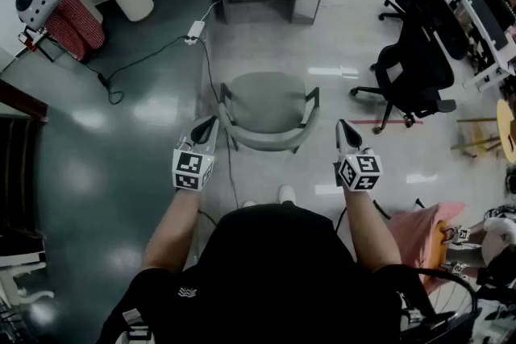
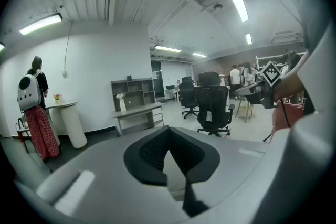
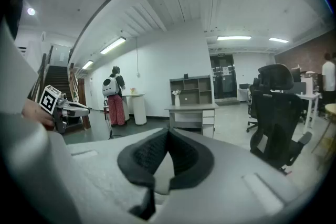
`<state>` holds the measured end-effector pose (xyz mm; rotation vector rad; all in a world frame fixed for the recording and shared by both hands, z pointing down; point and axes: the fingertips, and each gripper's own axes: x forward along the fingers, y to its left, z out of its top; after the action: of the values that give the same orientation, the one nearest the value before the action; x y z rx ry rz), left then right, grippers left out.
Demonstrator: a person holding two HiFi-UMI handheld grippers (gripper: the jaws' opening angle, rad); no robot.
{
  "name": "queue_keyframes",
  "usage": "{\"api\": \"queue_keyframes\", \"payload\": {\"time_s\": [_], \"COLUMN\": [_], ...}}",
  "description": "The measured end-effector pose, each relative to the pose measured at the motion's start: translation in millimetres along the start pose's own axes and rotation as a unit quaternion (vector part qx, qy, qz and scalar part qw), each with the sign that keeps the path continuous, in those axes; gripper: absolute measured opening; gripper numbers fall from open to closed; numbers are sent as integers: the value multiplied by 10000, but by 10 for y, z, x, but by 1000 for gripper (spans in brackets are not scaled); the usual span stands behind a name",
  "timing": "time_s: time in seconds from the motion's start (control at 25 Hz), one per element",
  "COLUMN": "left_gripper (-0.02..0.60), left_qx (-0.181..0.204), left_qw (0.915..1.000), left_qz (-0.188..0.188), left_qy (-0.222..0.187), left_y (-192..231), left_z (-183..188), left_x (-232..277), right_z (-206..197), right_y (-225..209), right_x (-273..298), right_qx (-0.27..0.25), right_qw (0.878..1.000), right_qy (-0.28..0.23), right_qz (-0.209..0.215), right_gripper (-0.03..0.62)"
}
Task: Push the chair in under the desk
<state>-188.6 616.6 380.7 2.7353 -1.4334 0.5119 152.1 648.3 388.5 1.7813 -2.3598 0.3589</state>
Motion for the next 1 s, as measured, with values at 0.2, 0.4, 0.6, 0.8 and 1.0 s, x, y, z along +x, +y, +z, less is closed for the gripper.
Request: {"api": "queue_keyframes", "payload": {"time_s": [0.2, 0.4, 0.6, 0.8, 1.0], "left_gripper": [6, 6, 6, 6, 6], "left_qx": [-40, -32, 102, 148, 172], "left_qw": [10000, 9995, 9978, 9954, 9924], "left_qz": [-79, -328, -647, -918, -1186], "left_qy": [-12, -10, 32, 229, 271], "left_y": [15, -18, -85, -247, -354], "left_z": [-59, -170, -342, -582, -722], "left_x": [-10, -44, -20, 106, 270], "right_z": [-40, -70, -180, -446, -651], "right_y": [99, 222, 464, 731, 712], "right_x": [13, -60, -101, -80, 139], "right_qx": [-64, -84, -66, -417, -805], "right_qw": [9999, 9999, 9997, 9965, 9936], "right_qy": [84, 105, 231, 618, 695], "right_qz": [-40, -109, 60, 391, 378], "right_gripper": [2, 2, 2, 3, 2]}}
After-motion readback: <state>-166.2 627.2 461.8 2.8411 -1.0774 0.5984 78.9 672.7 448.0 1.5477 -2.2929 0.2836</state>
